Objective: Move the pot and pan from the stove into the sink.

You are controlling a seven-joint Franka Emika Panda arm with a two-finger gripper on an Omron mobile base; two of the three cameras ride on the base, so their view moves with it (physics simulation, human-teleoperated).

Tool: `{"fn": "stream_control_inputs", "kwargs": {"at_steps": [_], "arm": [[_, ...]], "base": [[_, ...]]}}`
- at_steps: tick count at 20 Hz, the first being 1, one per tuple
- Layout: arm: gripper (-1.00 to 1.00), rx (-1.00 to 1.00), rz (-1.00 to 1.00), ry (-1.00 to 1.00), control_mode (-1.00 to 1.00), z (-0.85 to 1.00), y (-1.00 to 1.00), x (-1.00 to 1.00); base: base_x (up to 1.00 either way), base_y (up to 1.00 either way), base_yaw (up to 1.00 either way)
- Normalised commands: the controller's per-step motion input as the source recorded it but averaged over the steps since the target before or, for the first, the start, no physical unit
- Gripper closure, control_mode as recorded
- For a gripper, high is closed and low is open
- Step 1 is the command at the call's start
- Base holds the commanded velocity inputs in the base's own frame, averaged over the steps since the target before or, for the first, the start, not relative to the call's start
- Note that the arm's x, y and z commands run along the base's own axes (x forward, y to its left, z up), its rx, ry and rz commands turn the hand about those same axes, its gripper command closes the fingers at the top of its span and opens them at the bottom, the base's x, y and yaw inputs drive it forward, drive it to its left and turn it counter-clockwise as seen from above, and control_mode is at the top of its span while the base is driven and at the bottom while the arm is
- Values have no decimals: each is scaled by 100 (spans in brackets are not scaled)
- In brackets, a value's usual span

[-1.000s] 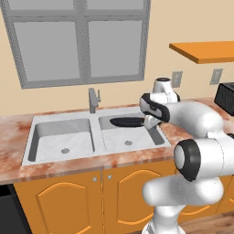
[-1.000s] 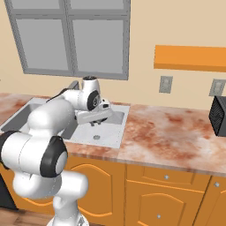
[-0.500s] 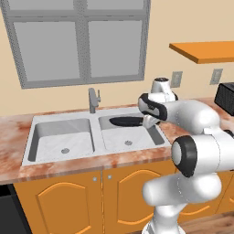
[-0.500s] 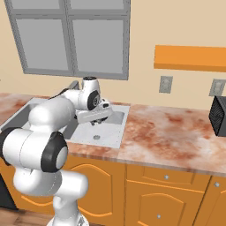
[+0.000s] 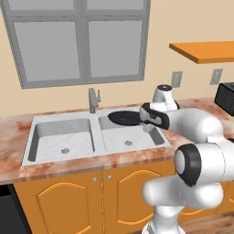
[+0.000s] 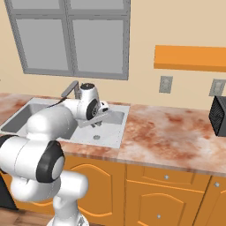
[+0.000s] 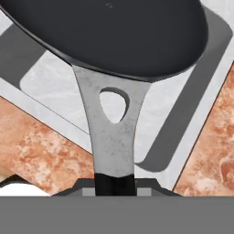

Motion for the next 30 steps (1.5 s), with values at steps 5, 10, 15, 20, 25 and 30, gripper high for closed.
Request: {"fn": "stream_control_inputs", "kwargs": {"at_steps": [5,10,15,20,25,30], "arm": [[100,0,0,0,-100,-2,0,2],[100,-3,0,7,-100,-21,0,20],[100,-1,0,9,-100,-20,0,30],[100,0,0,7,-100,-21,0,37],[100,0,0,3,-100,-35,0,46],[100,-2,0,5,-100,-49,0,41]], "base": [[0,0,0],[0,0,0],[0,0,0],[0,0,0],[0,0,0],[0,0,0]]}}
